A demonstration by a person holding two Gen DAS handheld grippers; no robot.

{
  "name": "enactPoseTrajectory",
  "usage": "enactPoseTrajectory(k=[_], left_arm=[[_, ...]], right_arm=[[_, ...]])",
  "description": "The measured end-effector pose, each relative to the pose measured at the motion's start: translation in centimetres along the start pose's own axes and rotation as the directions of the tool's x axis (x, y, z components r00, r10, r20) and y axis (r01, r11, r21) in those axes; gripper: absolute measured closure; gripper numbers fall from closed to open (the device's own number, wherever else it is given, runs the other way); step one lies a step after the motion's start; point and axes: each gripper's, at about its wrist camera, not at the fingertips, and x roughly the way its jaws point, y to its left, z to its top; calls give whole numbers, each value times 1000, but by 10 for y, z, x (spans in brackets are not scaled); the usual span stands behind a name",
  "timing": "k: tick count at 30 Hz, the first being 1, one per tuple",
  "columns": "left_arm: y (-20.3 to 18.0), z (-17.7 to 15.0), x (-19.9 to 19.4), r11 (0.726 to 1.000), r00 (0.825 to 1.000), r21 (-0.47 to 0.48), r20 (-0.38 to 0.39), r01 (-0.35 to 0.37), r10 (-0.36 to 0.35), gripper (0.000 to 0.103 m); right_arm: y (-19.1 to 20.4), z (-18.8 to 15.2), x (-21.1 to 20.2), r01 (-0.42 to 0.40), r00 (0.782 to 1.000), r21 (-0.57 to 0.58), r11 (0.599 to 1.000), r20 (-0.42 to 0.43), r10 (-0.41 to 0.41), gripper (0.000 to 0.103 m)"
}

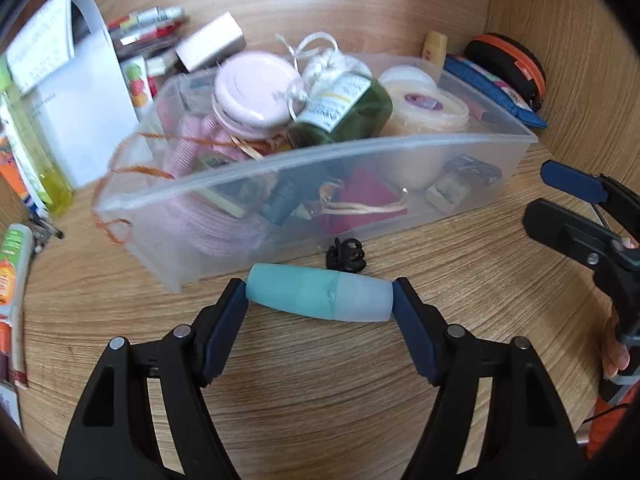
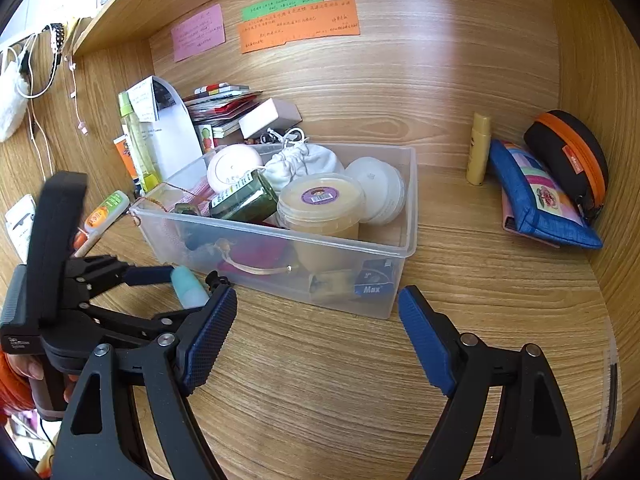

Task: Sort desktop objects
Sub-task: 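Grasp the teal tube bottle with the left tool while the right tool grasps the black hair clip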

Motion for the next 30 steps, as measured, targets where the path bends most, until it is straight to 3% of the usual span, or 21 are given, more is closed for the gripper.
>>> enactPoseTrajectory(k=[5, 13, 15, 17, 23, 30], left_arm=[[9, -9, -24, 999, 996, 33, 83, -37, 34, 30], [43, -22, -55, 999, 983, -12, 177, -48, 50, 30], [49, -25, -62, 999, 979, -19, 199, -43, 46, 30], [54, -28, -68, 999, 975, -23, 218, -32, 36, 30], [60, -37, -76, 1000, 967, -23, 252, -13, 18, 30], [71, -44, -80, 999, 964, -41, 266, 22, -10, 30]], right_arm=[[9, -1, 8, -26, 999, -34, 999, -47, 25, 22], [45, -6, 27, -32, 991, -115, 993, -135, 16, 23], [53, -6, 36, -48, 985, -109, 993, -168, 29, 29], [59, -4, 46, -65, 978, -96, 993, -204, 44, 41], [72, 1, 69, -101, 957, -42, 994, -278, 86, 58], [85, 7, 83, -56, 958, -43, 998, -283, 42, 65]])
